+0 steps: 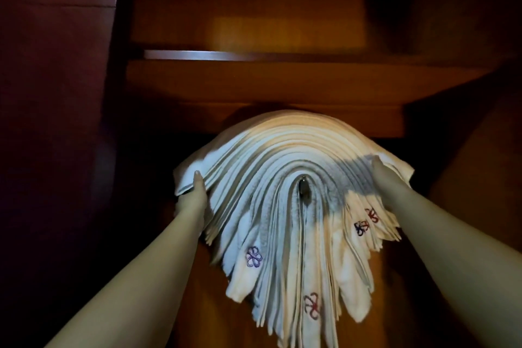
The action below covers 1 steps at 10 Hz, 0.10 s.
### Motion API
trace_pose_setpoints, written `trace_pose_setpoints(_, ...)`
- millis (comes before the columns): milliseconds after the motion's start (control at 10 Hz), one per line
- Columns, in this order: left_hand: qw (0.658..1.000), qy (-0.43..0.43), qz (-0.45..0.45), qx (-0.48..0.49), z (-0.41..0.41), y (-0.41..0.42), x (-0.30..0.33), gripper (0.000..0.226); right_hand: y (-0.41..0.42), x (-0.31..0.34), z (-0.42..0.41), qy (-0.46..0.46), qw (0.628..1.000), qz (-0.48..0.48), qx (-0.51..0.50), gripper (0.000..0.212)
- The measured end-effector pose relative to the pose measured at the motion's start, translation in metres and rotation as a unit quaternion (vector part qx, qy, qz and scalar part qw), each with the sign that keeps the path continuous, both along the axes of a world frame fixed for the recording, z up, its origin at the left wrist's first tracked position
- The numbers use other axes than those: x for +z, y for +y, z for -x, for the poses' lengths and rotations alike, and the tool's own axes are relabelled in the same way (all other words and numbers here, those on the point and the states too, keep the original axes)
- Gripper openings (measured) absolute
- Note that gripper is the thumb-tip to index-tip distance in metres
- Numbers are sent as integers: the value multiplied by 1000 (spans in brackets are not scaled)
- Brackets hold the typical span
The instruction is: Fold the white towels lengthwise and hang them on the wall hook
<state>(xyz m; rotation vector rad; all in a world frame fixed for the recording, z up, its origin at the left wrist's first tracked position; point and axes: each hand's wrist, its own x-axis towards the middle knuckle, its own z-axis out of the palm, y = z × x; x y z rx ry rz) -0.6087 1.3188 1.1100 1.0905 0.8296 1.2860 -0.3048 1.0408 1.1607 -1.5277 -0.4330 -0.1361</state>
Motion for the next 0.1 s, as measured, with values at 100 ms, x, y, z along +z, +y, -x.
trace_pose_setpoints(100,997,48,-44,-33,19,-23,-5,64,-11,-10,9,-54,996,69,-16,54)
